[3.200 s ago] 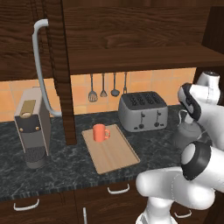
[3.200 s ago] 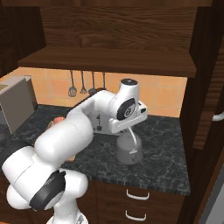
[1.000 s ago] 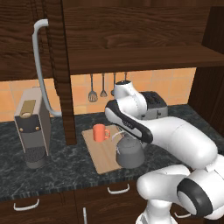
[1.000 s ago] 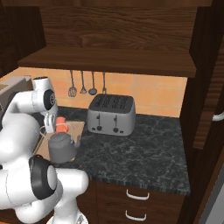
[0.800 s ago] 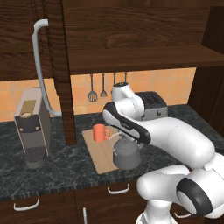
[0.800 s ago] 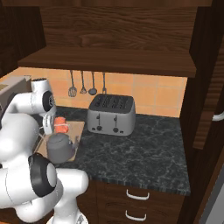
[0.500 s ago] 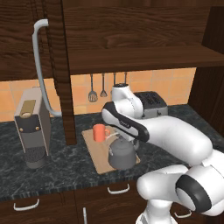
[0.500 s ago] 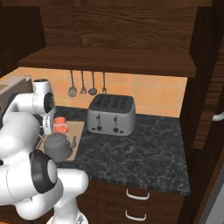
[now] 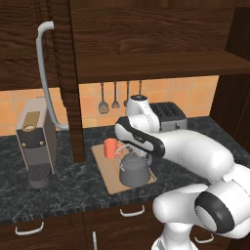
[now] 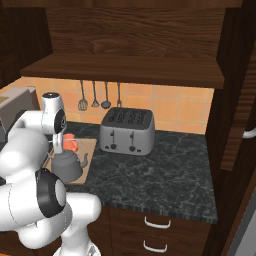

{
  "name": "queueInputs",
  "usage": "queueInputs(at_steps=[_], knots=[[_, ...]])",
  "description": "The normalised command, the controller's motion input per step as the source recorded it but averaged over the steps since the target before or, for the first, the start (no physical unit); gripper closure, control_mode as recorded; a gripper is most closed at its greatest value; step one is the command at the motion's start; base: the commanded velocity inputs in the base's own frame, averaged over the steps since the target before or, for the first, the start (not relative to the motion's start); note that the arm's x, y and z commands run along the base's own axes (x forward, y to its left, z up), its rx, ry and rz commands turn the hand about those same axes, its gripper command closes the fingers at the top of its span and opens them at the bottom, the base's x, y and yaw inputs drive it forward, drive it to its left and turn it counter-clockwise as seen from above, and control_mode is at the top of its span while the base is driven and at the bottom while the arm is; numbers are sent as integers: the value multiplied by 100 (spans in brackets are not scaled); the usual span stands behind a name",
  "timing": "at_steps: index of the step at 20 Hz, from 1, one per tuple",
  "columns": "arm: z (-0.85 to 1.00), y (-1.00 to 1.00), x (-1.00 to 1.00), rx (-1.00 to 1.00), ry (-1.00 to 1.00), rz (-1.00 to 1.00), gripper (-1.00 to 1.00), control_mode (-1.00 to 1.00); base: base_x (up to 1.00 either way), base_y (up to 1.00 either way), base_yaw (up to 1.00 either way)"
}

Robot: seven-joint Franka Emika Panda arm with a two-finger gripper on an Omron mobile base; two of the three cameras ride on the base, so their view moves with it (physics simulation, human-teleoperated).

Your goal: Pick the kettle from the counter and place it on the tray. Then pick the mug from the cabinet and place it on the tray. Then close the cabinet doors.

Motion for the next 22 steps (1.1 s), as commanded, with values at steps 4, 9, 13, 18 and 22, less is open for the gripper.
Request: queueInputs(at_steps=[4, 9, 13, 18, 22], knots=[[0, 8, 19, 7, -22, -1, 100, -100, 0, 0, 0], [-11, 13, 22, 5, -16, 0, 100, -100, 0, 0, 0], [-40, 10, 15, 0, -1, 0, 100, -100, 0, 0, 0], [-39, 5, 9, 0, 0, 0, 100, -100, 0, 0, 0], [-32, -2, -19, 1, 1, 0, -100, -100, 0, 0, 0]])
